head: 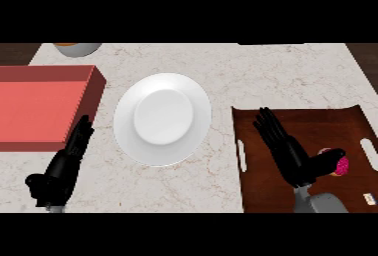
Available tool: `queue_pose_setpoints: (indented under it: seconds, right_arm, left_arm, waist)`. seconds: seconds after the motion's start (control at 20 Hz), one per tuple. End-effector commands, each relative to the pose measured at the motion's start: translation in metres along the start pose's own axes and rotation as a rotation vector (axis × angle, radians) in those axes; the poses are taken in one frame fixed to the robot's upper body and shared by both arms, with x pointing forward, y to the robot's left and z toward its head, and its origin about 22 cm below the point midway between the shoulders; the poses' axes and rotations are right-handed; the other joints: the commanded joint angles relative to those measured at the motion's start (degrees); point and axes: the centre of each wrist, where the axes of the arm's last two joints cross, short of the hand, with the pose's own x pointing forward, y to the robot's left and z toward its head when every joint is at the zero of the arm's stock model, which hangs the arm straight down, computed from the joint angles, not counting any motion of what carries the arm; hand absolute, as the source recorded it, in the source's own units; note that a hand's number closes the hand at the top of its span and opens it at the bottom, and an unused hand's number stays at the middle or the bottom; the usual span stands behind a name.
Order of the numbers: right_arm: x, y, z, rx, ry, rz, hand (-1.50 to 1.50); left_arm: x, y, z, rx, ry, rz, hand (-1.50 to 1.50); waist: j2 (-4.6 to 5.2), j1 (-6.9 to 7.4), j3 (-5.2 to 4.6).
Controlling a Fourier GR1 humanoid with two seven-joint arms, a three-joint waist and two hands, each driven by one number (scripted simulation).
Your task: Pick the cupcake from the tray and place it in the plate
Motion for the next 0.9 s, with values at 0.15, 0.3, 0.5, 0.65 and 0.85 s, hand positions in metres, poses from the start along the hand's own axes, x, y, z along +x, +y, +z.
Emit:
queue_pose_setpoints:
  seconds: [0.15, 0.3, 0.5, 0.65, 0.85]
  right_arm:
    - [0.085, -0.012, -0.026, -0.107, -0.115, 0.055, -1.50]
    - [0.125, -0.039, -0.030, 0.037, -0.140, 0.705, -1.50]
    - [0.059, -0.027, -0.002, -0.181, -0.050, 0.754, -1.50]
    - [0.021, -0.037, 0.043, -0.152, -0.051, 0.659, -1.50]
    - [0.021, -0.055, 0.053, -0.192, -0.110, 0.866, -1.50]
  left_arm:
    - [0.042, 0.000, -0.048, 0.023, -0.056, -0.073, 0.00]
    - [0.029, 0.007, -0.038, -0.012, -0.040, -0.081, 0.00]
    - [0.042, -0.005, -0.063, 0.009, -0.037, -0.070, 0.00]
    - [0.039, 0.003, -0.074, -0.025, -0.024, -0.055, 0.00]
    - [0.041, -0.005, -0.073, -0.032, -0.018, -0.052, 0.00]
  waist:
    - [0.94, -0.76, -1.20]
    - [-0.83, 0.76, -3.84]
    - [1.10, -1.64, -1.23]
    - [1.11, -0.90, -1.16]
    - [1.04, -0.40, -1.17]
